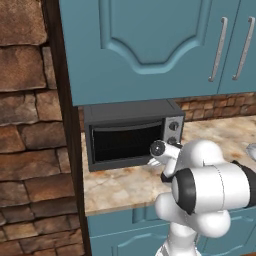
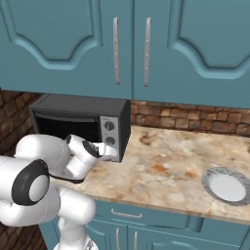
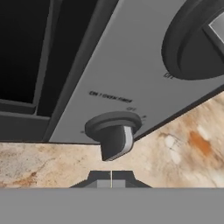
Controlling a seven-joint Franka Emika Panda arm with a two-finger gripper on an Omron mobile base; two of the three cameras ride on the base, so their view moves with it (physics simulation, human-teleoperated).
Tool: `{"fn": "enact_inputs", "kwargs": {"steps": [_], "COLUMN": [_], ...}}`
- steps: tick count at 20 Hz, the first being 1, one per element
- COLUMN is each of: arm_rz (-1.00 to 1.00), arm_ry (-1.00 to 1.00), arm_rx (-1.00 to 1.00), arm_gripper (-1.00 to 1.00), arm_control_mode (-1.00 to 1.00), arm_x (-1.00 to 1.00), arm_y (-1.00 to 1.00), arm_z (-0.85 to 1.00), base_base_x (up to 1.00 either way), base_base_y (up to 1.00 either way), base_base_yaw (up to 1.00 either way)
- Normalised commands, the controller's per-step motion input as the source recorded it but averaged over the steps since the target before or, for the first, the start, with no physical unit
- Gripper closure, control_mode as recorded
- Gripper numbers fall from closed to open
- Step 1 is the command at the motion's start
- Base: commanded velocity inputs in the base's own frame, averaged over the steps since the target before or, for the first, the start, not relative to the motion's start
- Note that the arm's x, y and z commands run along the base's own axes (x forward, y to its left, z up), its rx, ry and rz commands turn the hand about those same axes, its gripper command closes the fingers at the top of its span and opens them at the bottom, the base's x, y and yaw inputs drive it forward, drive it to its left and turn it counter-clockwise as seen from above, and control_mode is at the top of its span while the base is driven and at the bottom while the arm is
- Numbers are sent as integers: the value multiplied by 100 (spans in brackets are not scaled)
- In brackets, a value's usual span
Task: Pick up the bagel from the plate, place it on the toaster oven rack, close the door, and set the timer.
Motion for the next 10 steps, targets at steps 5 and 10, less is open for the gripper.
{"fn": "enact_inputs", "kwargs": {"steps": [5, 10], "arm_rz": [0, 0], "arm_ry": [-5, 0], "arm_rx": [-2, -3], "arm_gripper": [100, 100], "arm_control_mode": [-100, -100], "arm_x": [0, 0], "arm_y": [14, 4], "arm_z": [0, 0], "base_base_x": [0, 0], "base_base_y": [0, 0], "base_base_yaw": [0, 0]}}
